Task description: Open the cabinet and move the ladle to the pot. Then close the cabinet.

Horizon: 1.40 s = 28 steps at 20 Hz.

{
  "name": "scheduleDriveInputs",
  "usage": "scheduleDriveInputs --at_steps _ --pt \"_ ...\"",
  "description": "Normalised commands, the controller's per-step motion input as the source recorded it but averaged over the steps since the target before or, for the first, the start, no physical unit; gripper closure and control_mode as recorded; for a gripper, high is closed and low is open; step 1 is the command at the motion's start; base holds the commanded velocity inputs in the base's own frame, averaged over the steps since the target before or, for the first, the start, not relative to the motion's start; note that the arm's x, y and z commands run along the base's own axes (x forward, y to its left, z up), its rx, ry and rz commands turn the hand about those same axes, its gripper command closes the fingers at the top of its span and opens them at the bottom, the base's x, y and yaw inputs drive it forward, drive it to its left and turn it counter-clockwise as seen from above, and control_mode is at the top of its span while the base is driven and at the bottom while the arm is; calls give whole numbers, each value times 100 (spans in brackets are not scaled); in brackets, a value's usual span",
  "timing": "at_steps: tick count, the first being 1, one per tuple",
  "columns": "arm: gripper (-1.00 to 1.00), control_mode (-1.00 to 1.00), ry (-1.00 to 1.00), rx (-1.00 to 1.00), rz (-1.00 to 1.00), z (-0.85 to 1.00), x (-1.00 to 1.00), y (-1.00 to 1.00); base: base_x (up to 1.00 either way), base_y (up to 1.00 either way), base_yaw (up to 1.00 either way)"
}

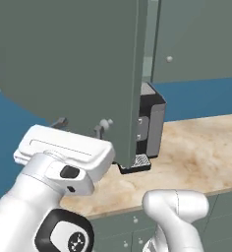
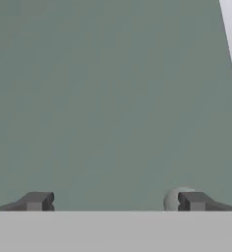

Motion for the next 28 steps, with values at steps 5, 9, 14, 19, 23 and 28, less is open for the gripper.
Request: scheduleDriveInputs --at_steps 5,9,14,19,23,28 --pt "-100 -100 0 0 -5 37 99 -100 0 0 0" --pt "-100 -100 0 2 0 34 100 -100 0 0 0" --pt "-100 -100 0 4 0 27 100 -100 0 0 0" --pt "-100 -100 0 6 1 24 100 -89 0 0 0" --pt "-100 -100 1 4 1 33 100 -65 0 0 0" --pt "-100 -100 0 2 0 44 97 -74 0 0 0"
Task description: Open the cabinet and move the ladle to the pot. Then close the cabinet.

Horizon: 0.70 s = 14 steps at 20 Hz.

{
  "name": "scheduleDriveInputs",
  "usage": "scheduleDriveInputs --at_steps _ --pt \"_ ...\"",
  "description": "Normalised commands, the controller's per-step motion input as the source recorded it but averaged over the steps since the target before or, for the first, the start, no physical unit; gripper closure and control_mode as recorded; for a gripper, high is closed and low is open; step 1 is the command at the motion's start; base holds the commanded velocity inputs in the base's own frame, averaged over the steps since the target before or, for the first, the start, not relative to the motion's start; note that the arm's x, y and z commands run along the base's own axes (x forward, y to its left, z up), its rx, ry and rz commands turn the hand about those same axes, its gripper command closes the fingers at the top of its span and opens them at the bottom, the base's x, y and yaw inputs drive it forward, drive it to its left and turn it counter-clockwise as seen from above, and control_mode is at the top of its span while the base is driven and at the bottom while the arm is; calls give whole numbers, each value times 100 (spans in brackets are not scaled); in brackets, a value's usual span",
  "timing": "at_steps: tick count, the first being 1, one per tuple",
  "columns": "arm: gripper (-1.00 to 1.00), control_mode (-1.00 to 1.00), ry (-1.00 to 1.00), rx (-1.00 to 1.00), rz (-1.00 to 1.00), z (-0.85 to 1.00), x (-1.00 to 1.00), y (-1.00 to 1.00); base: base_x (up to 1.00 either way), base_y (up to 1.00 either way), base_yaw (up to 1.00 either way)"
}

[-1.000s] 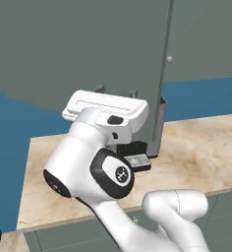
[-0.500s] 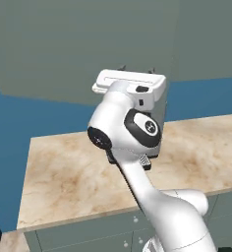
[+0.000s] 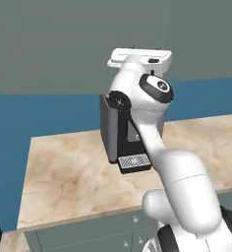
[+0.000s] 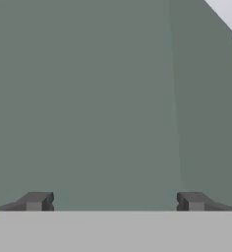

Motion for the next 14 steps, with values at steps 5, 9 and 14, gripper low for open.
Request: scheduleDriveInputs --at_steps 5,9,14 --pt "-100 -100 0 1 0 43 63 -96 0 0 0" --pt "-100 -100 2 3 0 30 75 -85 0 0 0" --pt "-100 -100 6 3 1 9 100 -46 0 0 0"
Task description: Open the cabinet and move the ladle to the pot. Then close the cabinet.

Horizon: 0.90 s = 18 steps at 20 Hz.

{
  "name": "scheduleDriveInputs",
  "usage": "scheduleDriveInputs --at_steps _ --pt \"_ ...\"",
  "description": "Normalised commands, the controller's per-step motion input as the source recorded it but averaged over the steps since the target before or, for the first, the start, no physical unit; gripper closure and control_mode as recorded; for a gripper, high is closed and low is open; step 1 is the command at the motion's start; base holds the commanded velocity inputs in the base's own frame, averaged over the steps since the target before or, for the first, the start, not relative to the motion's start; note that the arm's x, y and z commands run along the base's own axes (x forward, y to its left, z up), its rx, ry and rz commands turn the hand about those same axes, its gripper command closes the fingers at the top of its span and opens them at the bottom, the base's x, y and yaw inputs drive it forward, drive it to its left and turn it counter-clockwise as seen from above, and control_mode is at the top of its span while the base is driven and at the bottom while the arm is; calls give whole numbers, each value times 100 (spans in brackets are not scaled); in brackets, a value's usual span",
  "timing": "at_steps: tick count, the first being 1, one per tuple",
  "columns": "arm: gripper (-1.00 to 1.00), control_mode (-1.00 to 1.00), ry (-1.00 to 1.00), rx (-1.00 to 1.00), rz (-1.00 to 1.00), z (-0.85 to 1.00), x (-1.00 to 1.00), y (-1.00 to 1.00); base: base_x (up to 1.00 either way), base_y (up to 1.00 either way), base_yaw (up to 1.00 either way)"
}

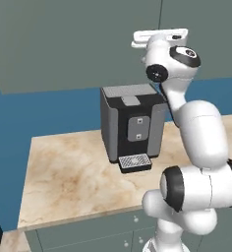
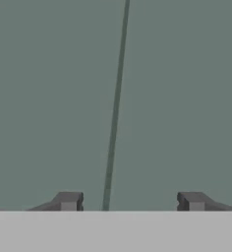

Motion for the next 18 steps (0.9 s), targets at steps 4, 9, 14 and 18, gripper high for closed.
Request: scheduleDriveInputs --at_steps 4,9,14,18 --pt "-100 -100 13 6 9 0 100 -22 0 0 0" --pt "-100 -100 18 9 10 0 100 -10 0 0 0" --pt "-100 -100 22 5 7 0 100 0 0 0 0" --pt "-100 -100 27 5 6 0 100 0 0 0 0"
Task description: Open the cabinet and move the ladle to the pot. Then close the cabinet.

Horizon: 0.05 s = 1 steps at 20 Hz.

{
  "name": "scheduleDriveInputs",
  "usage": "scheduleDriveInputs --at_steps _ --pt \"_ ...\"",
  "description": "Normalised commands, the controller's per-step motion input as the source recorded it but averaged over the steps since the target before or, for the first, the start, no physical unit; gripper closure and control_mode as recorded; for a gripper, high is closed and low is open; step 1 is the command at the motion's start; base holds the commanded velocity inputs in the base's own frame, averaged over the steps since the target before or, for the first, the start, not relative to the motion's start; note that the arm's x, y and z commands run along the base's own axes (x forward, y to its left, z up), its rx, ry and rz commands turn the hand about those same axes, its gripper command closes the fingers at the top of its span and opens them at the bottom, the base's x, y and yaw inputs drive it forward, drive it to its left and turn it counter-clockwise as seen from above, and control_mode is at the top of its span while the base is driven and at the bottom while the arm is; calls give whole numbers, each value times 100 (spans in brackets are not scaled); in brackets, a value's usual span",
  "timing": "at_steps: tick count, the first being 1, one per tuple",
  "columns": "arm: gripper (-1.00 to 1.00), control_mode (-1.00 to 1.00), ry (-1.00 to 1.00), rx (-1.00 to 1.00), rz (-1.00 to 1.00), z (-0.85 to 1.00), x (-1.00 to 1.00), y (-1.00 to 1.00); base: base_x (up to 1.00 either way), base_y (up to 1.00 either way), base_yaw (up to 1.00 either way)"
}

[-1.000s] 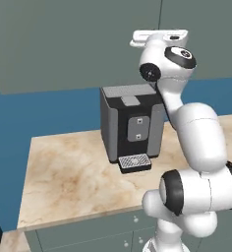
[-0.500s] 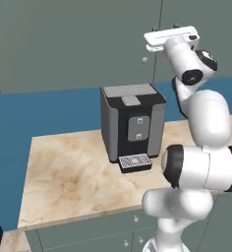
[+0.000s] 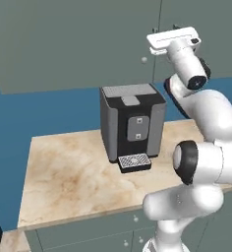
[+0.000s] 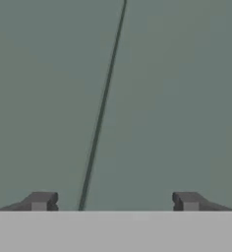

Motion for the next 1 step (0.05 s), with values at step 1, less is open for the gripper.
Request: scheduleDriveInputs --at_steps 1 --pt "-100 -100 28 4 7 0 100 0 0 0 0"
